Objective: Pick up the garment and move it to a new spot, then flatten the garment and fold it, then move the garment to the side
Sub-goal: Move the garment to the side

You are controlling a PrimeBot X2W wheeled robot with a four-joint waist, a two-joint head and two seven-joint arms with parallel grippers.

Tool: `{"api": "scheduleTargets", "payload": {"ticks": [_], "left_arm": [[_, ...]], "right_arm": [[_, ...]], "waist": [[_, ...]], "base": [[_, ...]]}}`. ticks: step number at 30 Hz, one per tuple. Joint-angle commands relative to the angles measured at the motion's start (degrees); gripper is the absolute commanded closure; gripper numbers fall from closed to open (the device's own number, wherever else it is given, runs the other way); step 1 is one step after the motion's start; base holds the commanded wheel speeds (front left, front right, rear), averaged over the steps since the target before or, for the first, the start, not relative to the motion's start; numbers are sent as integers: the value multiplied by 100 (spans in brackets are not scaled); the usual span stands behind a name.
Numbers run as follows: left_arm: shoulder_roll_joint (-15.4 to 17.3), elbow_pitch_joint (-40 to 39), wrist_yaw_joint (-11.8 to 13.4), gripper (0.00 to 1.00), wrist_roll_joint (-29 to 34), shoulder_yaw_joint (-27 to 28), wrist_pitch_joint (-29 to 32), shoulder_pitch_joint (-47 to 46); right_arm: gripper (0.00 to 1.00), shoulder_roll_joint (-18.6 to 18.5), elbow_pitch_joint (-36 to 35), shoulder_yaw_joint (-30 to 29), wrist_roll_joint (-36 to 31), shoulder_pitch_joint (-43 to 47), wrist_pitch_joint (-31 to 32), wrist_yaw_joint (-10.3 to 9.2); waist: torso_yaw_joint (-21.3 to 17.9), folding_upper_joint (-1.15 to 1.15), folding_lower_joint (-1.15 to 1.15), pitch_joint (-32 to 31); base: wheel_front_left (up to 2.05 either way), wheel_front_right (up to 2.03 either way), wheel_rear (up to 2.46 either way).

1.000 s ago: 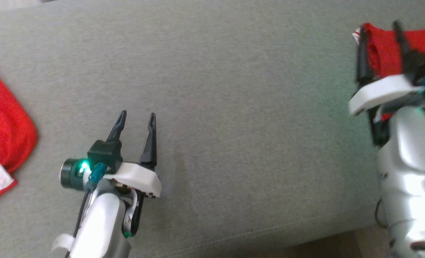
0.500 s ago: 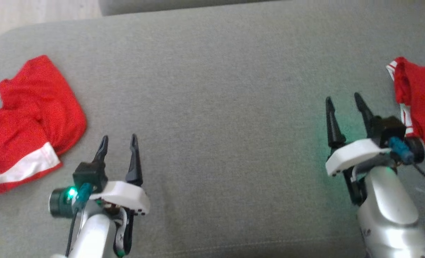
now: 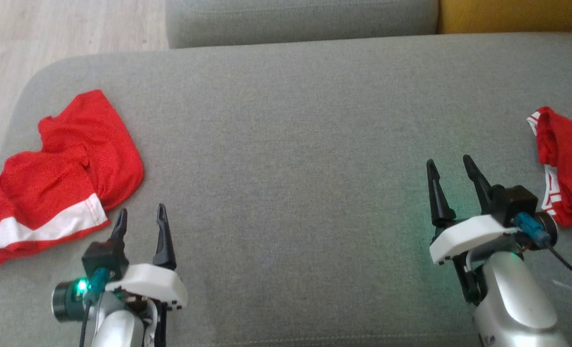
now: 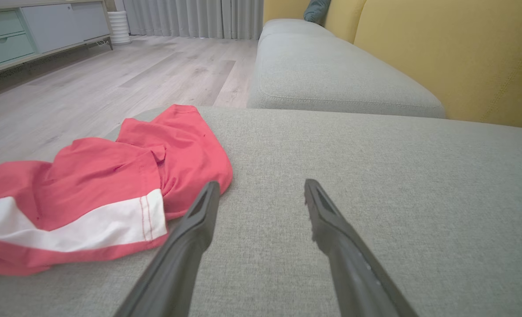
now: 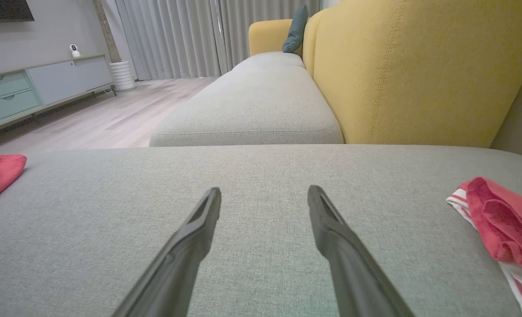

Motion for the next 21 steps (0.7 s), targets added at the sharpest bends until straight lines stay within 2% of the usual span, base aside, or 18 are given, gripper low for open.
{"api": "scheduleTargets", "payload": {"ticks": [1, 21], "left_arm": [[30, -193, 0, 0, 48, 238, -31, -49], [30, -283, -38, 0, 138, 469, -31, 310]], "right_arm": [[0, 38, -236, 156, 85, 13, -36, 37], [0, 39, -454, 312, 501, 304, -36, 37]], "waist": [[16, 0, 0, -94], [-107, 0, 0, -463]], "base": [[0, 0, 0], [0, 0, 0]]}}
